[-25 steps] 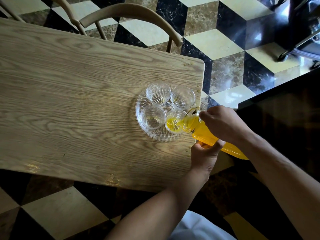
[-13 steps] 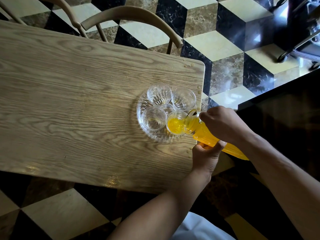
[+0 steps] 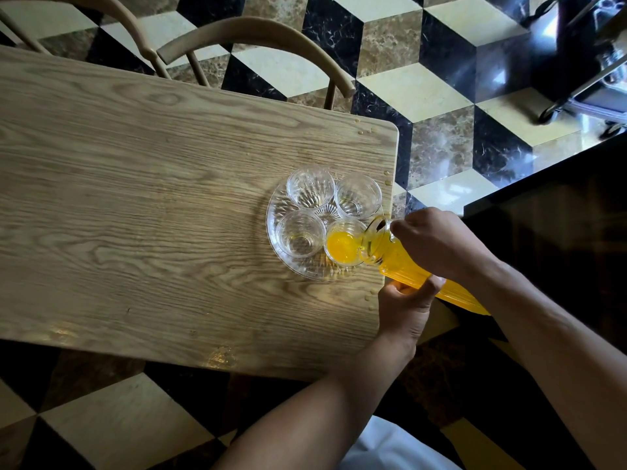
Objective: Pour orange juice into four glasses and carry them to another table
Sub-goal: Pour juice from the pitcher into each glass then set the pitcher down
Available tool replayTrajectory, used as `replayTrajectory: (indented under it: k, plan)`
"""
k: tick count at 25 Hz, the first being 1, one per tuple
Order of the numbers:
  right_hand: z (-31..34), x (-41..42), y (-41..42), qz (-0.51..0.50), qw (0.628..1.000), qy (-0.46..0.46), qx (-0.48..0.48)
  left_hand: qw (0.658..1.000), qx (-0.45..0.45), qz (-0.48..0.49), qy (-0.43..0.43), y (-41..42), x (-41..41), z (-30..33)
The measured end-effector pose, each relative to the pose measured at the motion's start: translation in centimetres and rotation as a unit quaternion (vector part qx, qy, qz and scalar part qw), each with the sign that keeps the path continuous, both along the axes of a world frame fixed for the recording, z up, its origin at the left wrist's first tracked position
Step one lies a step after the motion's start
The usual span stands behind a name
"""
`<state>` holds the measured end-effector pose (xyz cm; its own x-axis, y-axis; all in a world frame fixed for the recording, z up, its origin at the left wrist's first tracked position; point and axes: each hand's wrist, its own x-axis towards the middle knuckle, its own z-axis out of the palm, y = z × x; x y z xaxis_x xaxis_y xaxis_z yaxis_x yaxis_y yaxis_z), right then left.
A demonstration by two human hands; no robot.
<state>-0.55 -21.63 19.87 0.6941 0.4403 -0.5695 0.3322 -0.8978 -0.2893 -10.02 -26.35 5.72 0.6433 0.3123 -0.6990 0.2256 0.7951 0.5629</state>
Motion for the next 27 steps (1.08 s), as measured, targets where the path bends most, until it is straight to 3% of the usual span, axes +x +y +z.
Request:
replayTrajectory:
  k: [4,27]
  plan:
    - [0.6,-0.3,0.6,0.026,1.000,-0.013,-0.010,1.000,0.006,-0.010,-0.002,0.4,-0.3,0.5]
    - [0.1,-1.3,1.0,-0.054,0.998,-0.033,-0.021,0.998,0.001,-0.055,0.014,1.2,-1.9,0.6]
